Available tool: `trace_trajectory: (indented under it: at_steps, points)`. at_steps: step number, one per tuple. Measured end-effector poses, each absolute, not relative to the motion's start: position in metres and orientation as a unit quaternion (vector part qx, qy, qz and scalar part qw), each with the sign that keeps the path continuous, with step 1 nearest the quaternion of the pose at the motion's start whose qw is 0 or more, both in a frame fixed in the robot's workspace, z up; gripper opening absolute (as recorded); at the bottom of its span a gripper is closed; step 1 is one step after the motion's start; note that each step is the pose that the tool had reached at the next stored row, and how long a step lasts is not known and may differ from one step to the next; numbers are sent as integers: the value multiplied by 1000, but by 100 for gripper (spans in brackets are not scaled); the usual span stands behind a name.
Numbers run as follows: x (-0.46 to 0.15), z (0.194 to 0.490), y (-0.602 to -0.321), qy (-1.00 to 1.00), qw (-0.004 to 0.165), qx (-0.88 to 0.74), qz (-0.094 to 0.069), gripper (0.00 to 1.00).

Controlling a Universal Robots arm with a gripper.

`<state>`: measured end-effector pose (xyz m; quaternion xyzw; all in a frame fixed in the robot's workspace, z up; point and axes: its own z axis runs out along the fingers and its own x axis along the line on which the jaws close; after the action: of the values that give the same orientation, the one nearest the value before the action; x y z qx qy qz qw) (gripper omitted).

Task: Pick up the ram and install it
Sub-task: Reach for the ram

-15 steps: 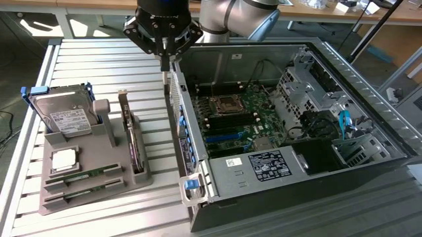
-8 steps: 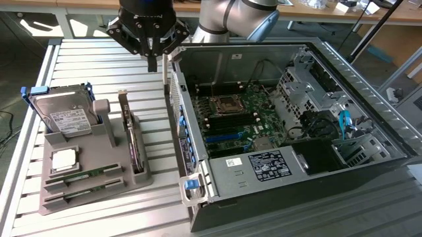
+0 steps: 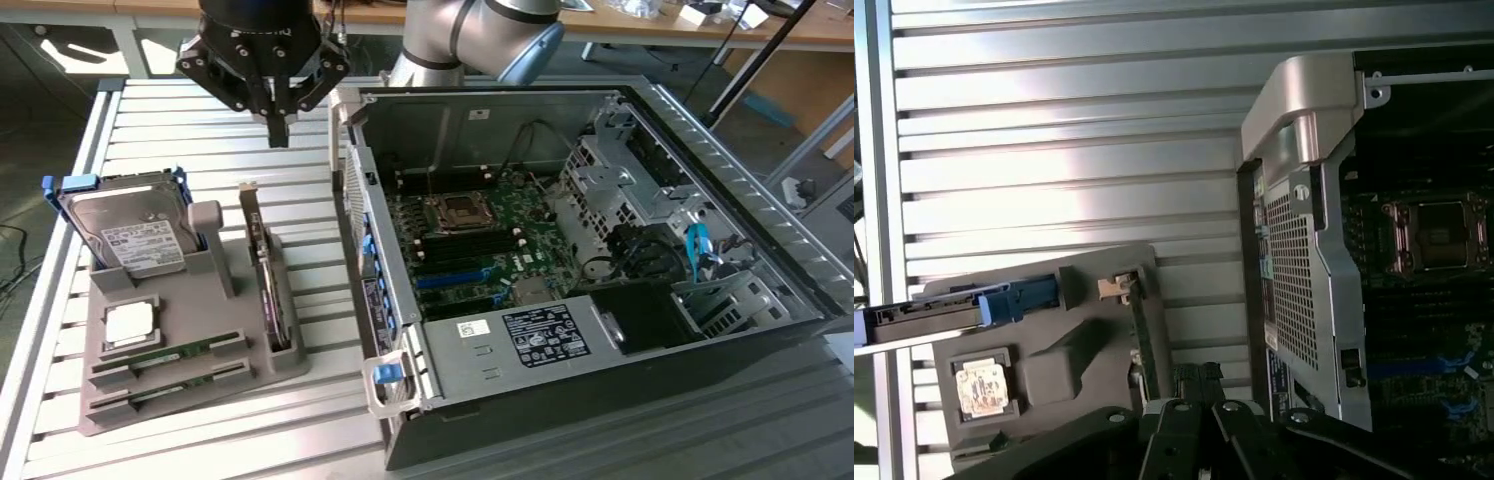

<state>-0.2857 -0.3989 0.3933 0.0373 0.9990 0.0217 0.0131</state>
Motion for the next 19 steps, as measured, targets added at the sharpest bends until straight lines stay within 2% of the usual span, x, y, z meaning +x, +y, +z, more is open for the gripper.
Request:
trace_trajectory:
  at_steps: [19]
  points:
    - [-349, 393, -399, 999, 13, 37, 22, 11]
